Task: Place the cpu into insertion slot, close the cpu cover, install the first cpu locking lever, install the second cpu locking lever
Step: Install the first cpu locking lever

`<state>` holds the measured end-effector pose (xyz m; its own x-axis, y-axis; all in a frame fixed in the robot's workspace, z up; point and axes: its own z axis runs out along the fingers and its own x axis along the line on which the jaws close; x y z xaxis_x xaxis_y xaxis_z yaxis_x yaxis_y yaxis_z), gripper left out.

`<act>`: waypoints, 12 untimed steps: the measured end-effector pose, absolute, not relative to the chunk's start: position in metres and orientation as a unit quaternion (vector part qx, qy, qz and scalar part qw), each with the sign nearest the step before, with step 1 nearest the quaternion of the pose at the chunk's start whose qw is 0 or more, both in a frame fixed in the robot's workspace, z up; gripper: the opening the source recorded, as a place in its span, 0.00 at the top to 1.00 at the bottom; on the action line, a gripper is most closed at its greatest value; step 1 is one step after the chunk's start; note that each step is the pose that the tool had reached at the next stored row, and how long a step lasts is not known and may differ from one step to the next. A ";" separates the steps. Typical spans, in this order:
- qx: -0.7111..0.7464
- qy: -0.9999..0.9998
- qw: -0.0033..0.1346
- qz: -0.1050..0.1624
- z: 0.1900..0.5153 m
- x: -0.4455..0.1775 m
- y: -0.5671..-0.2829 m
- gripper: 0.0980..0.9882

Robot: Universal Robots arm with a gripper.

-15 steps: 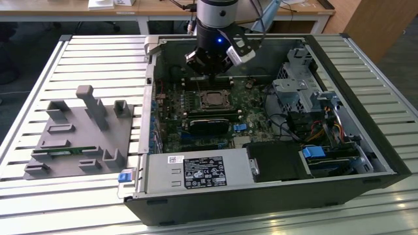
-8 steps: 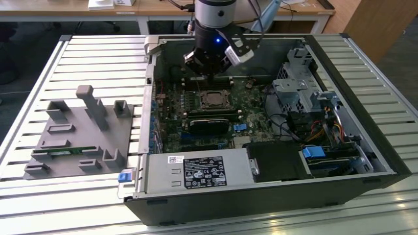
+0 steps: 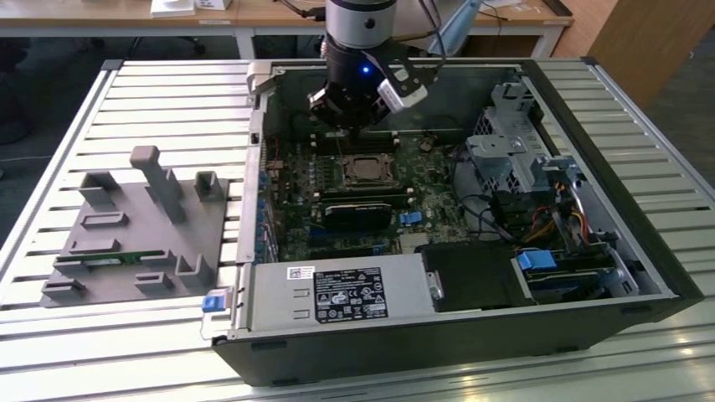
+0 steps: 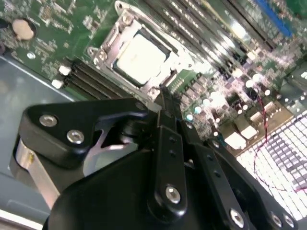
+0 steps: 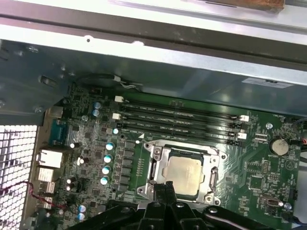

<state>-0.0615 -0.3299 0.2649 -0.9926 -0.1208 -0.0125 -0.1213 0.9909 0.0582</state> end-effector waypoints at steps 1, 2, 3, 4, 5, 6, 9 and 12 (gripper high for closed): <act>-0.056 0.998 0.005 0.029 0.265 -0.062 -0.330 0.99; -0.052 0.998 0.005 0.029 0.265 -0.063 -0.330 0.99; -0.047 0.998 0.005 0.029 0.264 -0.064 -0.330 0.99; -0.043 0.999 0.005 0.029 0.264 -0.064 -0.329 0.99; -0.039 0.999 0.005 0.029 0.264 -0.064 -0.329 0.99; -0.037 0.999 0.005 0.029 0.264 -0.065 -0.329 0.99; -0.036 0.999 0.005 0.029 0.263 -0.068 -0.329 0.99; -0.036 0.999 0.005 0.029 0.262 -0.071 -0.329 0.99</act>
